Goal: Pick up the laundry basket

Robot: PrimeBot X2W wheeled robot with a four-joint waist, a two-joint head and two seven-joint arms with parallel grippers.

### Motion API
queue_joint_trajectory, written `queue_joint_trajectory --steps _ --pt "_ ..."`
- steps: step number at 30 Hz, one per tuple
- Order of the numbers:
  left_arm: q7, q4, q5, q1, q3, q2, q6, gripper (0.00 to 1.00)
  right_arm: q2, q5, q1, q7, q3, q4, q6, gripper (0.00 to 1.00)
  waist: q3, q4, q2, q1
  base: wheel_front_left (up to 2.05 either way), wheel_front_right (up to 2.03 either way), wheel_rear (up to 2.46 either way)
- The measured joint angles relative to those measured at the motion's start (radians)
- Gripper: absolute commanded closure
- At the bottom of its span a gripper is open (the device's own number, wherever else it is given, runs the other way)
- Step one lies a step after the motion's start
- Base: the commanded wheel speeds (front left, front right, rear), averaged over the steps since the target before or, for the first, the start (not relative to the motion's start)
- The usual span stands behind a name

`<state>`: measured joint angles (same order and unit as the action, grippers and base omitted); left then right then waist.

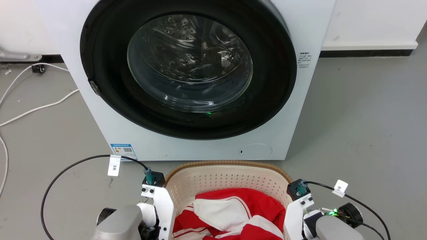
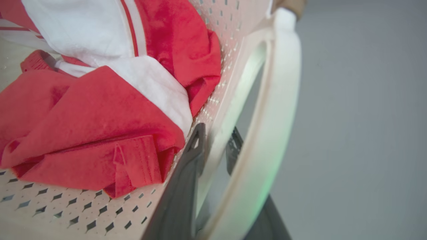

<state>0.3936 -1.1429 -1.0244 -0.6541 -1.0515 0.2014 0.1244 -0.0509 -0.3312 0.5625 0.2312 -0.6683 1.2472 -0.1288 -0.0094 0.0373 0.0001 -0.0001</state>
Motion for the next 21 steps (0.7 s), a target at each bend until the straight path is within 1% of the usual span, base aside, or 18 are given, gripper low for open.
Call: queue_joint_trajectory --steps 9,21 --pt "0.012 -0.001 -0.036 0.015 -0.036 0.009 0.0 1.0 -0.008 -0.103 0.0 0.041 -0.103 -0.009 0.0 1.0 -0.026 -0.009 0.0 0.0 0.0 0.0 0.0" --pt "0.012 -0.005 -0.069 0.015 -0.078 0.013 0.0 1.0 -0.023 -0.209 0.003 0.053 -0.21 -0.016 0.001 1.0 -0.037 -0.016 0.0 0.0 0.0 0.0 0.0"
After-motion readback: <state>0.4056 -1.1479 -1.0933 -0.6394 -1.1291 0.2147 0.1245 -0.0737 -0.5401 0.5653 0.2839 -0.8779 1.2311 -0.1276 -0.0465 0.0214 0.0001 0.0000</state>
